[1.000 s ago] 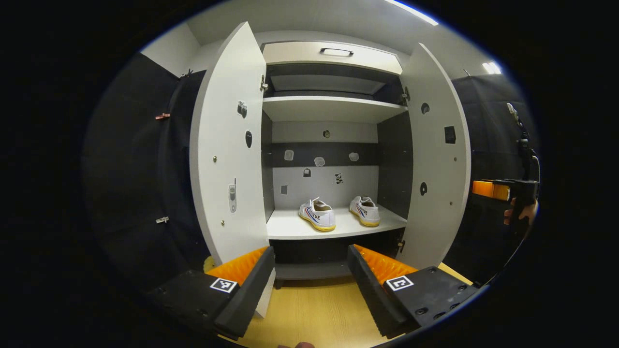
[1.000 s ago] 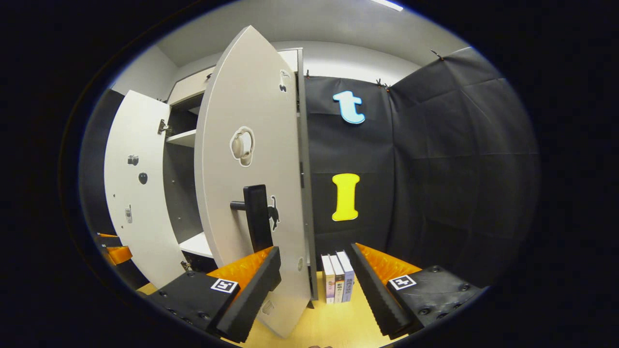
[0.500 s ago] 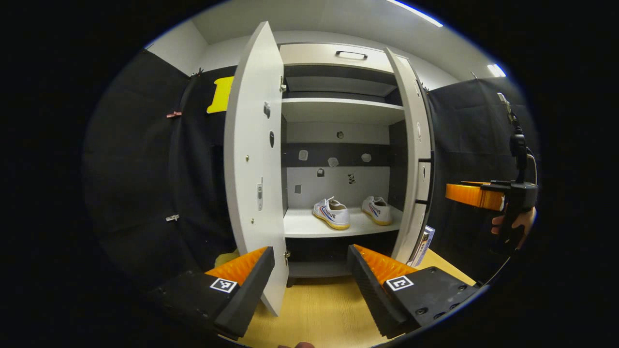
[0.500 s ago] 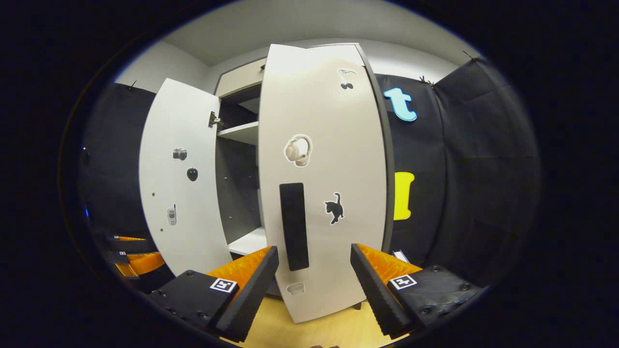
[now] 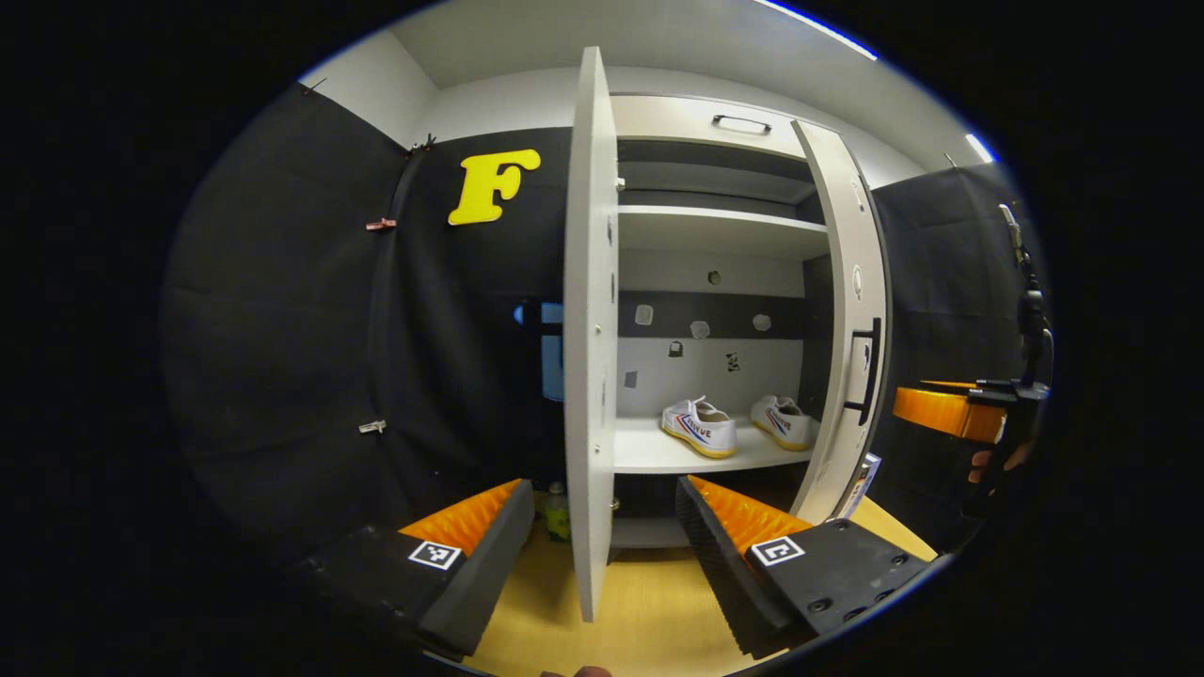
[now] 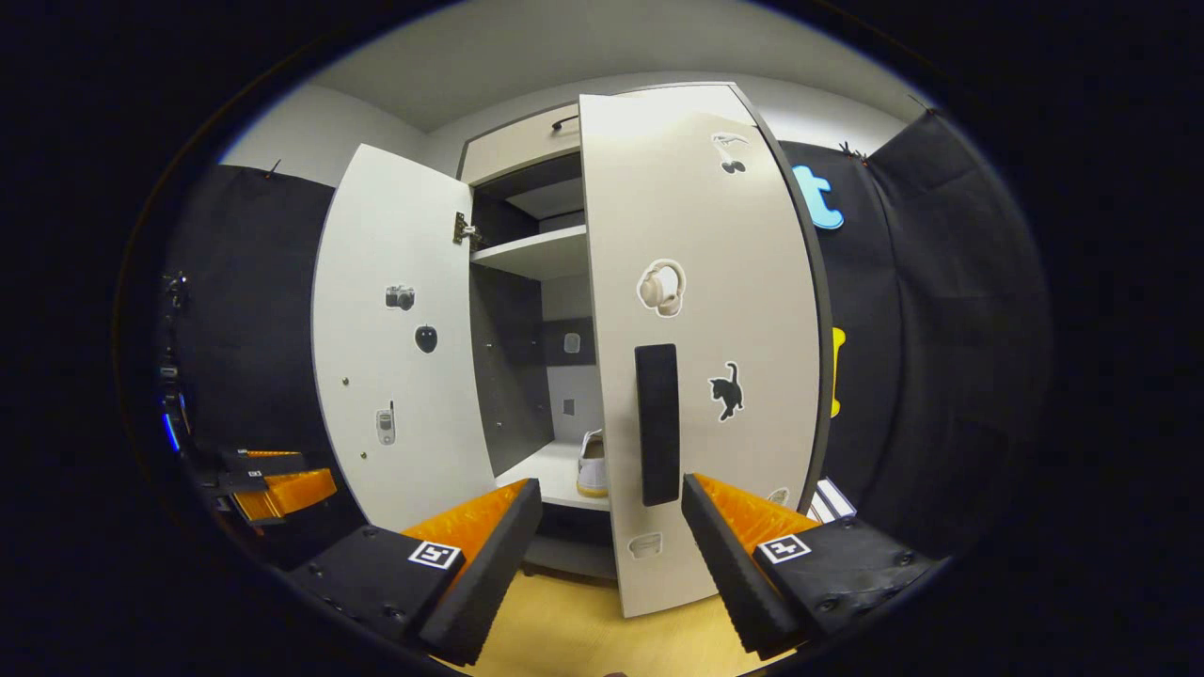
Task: Grab one shoe with the right hand and put it into the shoe cabinet, grab the other shoe with the left hand and put it into the shoe cabinet; then close the right door with the right hand and the left door with the left hand.
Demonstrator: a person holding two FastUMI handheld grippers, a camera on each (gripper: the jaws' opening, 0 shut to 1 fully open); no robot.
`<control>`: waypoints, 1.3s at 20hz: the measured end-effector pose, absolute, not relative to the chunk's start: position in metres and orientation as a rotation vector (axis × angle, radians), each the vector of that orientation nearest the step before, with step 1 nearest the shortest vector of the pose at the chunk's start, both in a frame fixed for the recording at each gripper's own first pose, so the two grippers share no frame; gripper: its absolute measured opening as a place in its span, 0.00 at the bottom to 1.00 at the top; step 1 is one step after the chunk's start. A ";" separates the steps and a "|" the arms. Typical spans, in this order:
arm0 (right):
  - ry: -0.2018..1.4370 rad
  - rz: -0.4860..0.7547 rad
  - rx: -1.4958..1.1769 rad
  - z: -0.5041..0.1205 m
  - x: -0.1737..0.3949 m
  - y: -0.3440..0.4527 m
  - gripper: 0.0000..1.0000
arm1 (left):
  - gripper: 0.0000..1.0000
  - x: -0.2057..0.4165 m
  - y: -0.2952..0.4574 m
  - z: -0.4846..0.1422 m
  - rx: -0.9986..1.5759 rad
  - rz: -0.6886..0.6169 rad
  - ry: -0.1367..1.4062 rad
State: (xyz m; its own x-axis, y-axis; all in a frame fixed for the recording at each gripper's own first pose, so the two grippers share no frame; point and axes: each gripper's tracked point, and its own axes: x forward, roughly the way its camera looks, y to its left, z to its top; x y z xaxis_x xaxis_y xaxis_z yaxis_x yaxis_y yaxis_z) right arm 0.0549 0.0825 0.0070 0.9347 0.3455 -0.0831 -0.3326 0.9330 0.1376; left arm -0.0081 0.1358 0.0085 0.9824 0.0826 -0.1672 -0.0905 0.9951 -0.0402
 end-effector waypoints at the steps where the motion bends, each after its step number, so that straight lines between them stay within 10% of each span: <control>1: 0.108 0.347 0.122 0.006 0.053 0.083 0.98 | 0.95 -0.007 0.147 0.010 -0.046 0.100 0.161; 26: 0.143 0.205 0.114 -0.013 0.051 0.009 0.99 | 0.91 0.046 0.218 0.026 -0.029 0.232 0.126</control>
State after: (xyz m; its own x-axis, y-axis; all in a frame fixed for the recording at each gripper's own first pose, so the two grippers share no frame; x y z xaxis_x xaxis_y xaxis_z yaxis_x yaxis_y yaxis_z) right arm 0.0512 0.0089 -0.0130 0.9690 0.2102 -0.1301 -0.1939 0.9727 0.1272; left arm 0.0458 0.2176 0.0263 0.9654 0.2275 -0.1278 -0.2311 0.9728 -0.0141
